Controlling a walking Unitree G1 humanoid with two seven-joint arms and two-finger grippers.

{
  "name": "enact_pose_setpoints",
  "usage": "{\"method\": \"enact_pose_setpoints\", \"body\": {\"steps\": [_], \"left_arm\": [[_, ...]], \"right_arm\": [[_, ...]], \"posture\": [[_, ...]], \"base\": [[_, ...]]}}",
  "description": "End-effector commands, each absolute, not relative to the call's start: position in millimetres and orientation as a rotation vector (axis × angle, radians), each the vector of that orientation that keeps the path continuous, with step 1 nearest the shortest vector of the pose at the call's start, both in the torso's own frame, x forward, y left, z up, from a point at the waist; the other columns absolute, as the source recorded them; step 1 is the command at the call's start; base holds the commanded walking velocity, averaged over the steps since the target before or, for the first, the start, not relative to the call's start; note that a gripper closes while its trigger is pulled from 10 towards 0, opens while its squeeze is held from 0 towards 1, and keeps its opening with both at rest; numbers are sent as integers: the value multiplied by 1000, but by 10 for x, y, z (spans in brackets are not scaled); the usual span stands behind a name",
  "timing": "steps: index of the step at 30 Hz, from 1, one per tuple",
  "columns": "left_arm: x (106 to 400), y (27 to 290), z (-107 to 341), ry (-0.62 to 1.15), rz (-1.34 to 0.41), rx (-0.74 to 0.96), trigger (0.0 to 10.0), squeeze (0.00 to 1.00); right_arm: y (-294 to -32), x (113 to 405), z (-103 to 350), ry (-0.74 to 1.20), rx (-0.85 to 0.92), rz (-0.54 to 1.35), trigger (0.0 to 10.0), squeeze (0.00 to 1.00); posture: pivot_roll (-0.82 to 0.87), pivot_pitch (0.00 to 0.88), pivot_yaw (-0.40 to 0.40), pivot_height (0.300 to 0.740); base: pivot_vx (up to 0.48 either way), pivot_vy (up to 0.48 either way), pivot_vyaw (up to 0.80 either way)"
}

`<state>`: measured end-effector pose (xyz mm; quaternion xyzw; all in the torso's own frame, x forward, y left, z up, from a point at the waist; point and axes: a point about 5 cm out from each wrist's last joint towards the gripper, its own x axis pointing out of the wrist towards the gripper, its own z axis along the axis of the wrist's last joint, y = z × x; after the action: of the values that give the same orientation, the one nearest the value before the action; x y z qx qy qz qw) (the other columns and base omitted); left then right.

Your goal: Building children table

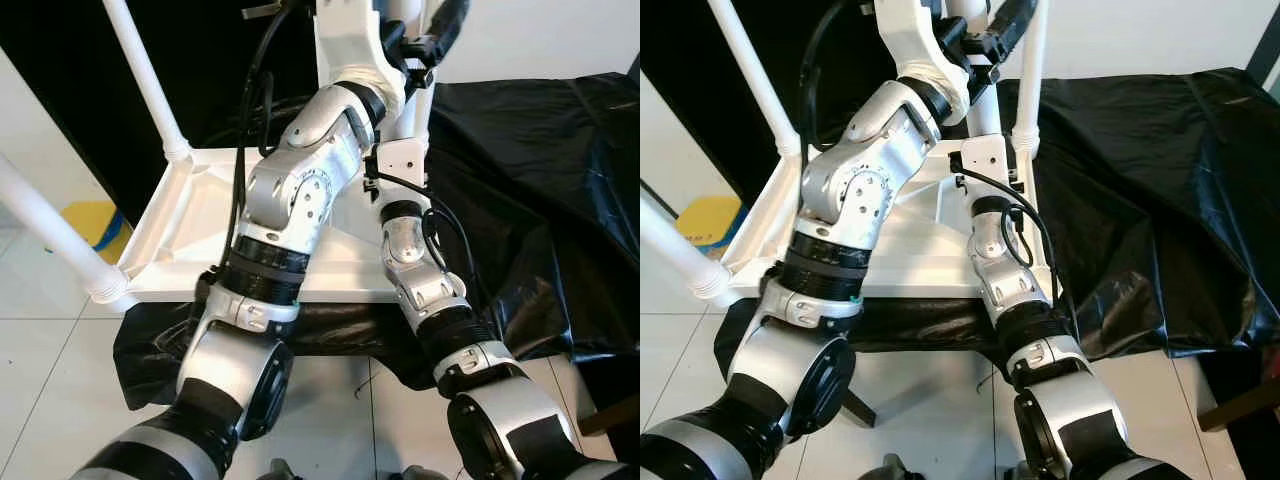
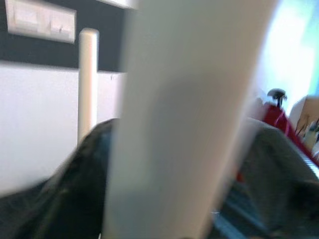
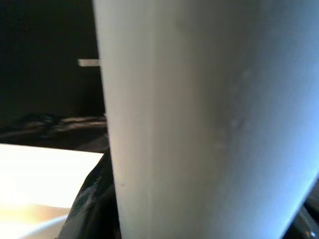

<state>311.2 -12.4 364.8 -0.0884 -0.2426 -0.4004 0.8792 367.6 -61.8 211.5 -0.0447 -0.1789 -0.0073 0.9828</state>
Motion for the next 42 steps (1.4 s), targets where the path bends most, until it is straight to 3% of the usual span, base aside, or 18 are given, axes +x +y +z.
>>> {"method": "enact_pose_setpoints", "body": {"steps": [1, 2, 3, 13, 23, 32, 42], "left_arm": [[2894, -260, 3686, -620, -1033, -27, 10000, 110], [2894, -260, 3686, -620, -1033, -27, 10000, 110], [2881, -221, 3675, -673, -1013, 25, 10000, 0], [2933, 110, 3587, -691, -1022, -16, 10000, 0], [3189, 556, 3369, -592, -799, -85, 10000, 0], [3394, 827, 2996, -445, -640, -42, 10000, 0], [3378, 935, 2761, -436, -568, 78, 10000, 0]], "right_arm": [[-597, 3681, 2073, -313, -69, 4, 10000, 0], [-597, 3681, 2073, -313, -69, 4, 10000, 0], [-655, 3682, 2061, -296, -30, -8, 10000, 0], [-909, 3677, 1923, -237, 109, -82, 10000, 0], [-1265, 3620, 1789, -179, 351, -107, 10000, 0], [-1448, 3565, 1811, -206, 245, -60, 10000, 0], [-1522, 3484, 1913, -251, 147, -5, 10000, 0]], "posture": [[-78, 0, 51, 740], [-78, 0, 51, 740], [-76, 0, 49, 740], [-79, 0, 45, 740], [-88, 0, 38, 740], [-98, 0, 39, 740], [-103, 0, 42, 740]], "base": [[0, 0, 0], [0, 0, 0], [0, 0, 0], [0, 0, 0], [0, 0, 0], [0, 0, 0], [0, 0, 0]]}}
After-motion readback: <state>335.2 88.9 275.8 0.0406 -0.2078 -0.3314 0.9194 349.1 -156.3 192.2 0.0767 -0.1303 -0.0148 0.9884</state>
